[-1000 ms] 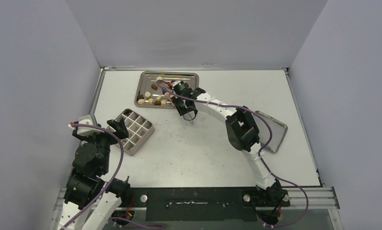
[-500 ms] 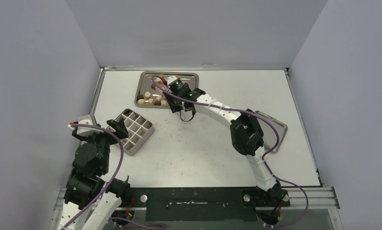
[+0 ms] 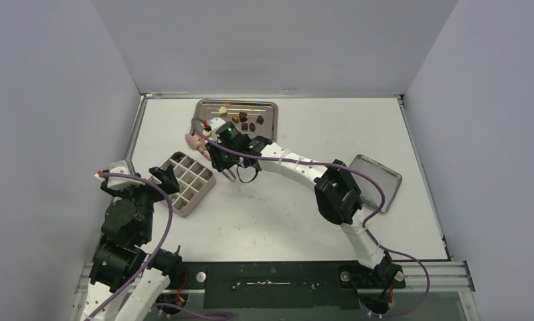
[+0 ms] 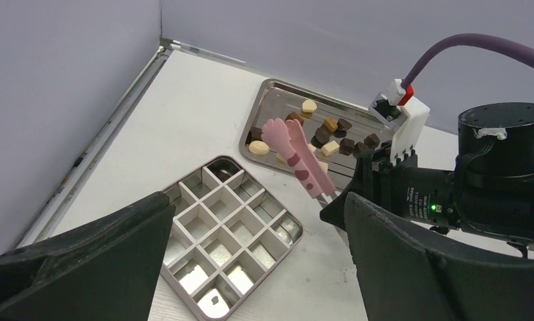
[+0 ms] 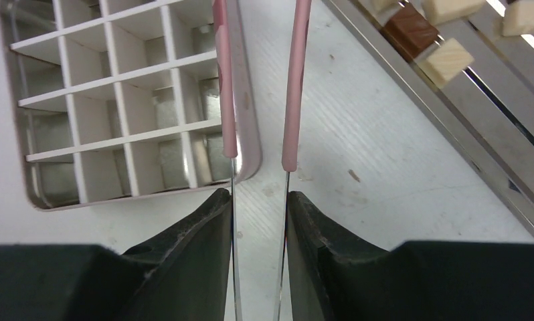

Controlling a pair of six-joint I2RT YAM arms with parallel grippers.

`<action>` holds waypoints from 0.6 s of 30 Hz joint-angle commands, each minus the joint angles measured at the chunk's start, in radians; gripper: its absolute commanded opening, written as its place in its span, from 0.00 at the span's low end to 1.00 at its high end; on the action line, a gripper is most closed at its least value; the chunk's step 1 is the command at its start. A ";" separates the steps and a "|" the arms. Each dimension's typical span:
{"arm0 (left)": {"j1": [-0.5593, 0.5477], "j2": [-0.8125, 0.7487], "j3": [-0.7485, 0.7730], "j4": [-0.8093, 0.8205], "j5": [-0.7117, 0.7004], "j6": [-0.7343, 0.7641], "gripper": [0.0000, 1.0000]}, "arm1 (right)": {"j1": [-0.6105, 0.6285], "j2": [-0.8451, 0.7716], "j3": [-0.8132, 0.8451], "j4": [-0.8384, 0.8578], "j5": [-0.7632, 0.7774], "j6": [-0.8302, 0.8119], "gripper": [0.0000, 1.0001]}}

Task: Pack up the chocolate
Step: Pick up the fake chocolate from the plate, then place the fake chocolate in the packing box.

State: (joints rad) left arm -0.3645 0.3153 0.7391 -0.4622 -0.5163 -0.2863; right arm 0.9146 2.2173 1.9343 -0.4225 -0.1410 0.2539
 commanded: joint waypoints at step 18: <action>0.005 -0.008 0.029 0.019 -0.017 -0.018 0.97 | 0.120 0.147 0.187 0.123 -0.144 0.123 0.30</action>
State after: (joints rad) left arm -0.3645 0.3149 0.7391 -0.4633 -0.5205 -0.3016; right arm 1.0279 2.3531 2.0499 -0.3565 -0.2405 0.3473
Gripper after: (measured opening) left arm 0.974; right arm 0.314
